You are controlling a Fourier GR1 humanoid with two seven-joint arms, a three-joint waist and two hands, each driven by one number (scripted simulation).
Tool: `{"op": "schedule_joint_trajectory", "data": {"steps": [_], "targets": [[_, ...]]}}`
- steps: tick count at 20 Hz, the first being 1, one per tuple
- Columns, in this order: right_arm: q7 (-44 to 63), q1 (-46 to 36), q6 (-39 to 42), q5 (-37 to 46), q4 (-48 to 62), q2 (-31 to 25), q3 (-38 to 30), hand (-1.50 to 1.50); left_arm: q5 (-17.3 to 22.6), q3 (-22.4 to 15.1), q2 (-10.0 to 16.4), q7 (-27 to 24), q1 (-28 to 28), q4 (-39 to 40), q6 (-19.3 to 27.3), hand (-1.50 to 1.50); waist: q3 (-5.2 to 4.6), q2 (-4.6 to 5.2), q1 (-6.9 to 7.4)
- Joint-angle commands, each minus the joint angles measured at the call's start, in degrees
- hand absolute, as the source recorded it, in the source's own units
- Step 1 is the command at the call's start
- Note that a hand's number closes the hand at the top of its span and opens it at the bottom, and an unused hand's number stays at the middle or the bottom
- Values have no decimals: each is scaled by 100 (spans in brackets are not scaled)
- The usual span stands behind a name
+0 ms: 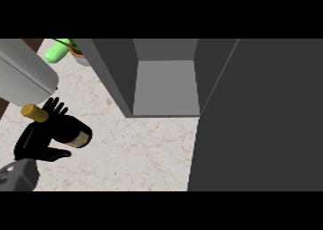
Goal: Pick up the wine, place it into the cabinet and close the cabinet
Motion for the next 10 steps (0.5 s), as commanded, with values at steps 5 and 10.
{"op": "schedule_joint_trajectory", "data": {"steps": [5,10], "targets": [[-84,456,210,-372,-651,-89,-174,-150,165,-52,-141,-86,-291,155,-191,-150,6,-10,17],[68,344,10,-74,-694,6,203,-150,51,-89,-62,-675,-426,948,-643,150,-6,11,-53]]}}
